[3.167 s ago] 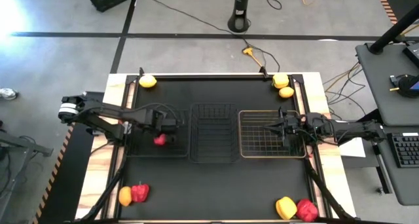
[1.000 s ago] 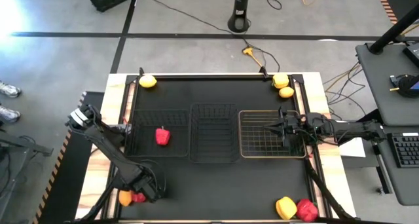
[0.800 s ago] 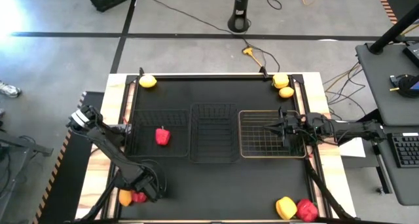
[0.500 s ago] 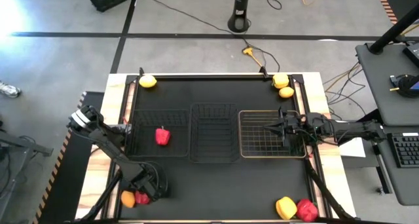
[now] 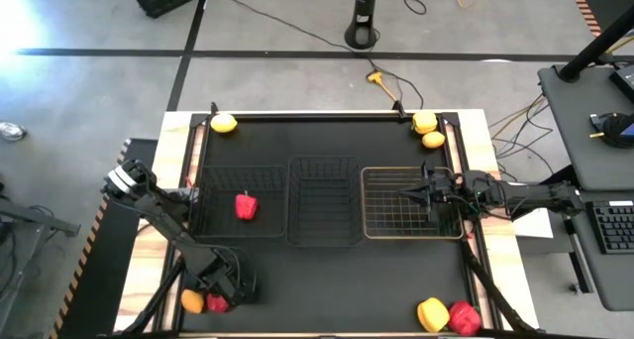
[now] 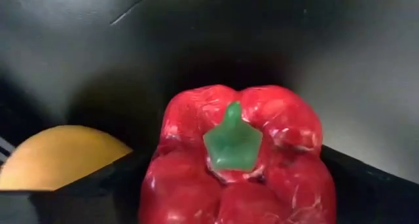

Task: Sort produce into baskets
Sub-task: Put the left red bell pepper into the left black wire basket

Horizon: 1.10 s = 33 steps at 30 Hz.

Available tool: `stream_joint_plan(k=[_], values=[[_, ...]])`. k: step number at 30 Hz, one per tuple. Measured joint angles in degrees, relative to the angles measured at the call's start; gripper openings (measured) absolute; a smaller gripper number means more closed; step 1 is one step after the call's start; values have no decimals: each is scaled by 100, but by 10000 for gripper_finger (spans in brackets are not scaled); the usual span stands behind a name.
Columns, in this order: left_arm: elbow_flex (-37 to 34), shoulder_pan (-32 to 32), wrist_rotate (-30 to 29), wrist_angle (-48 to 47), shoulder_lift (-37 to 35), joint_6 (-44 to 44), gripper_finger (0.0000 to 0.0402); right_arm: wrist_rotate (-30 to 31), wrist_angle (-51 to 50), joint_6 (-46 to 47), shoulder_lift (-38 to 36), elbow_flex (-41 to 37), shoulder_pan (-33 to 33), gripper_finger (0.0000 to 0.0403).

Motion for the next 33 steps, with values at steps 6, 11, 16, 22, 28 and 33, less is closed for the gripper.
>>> stream_joint_plan(k=[6, 11, 16, 22, 28, 33], values=[[148, 147, -525, -166, -132, 121, 282, 0, 0, 0, -2, 2, 2, 11], [737, 721, -1481, -815, -454, 865, 282, 0, 1, 0, -1, 1, 0, 11], [2046, 1216, -2642, -1875, -566, 1823, 282, 0, 0, 0, -2, 0, 0, 11], [3660, 1826, -3785, -4205, -354, 2627, 282, 0, 1, 0, -1, 0, 0, 11], [3881, 2954, -3718, -5340, -259, 3849, 282, -2, 0, 0, 0, 2, 0, 11], [3340, 3934, -3537, -4733, -237, 5006, 282, -2, -4, -2, -1, 0, 0, 11]])
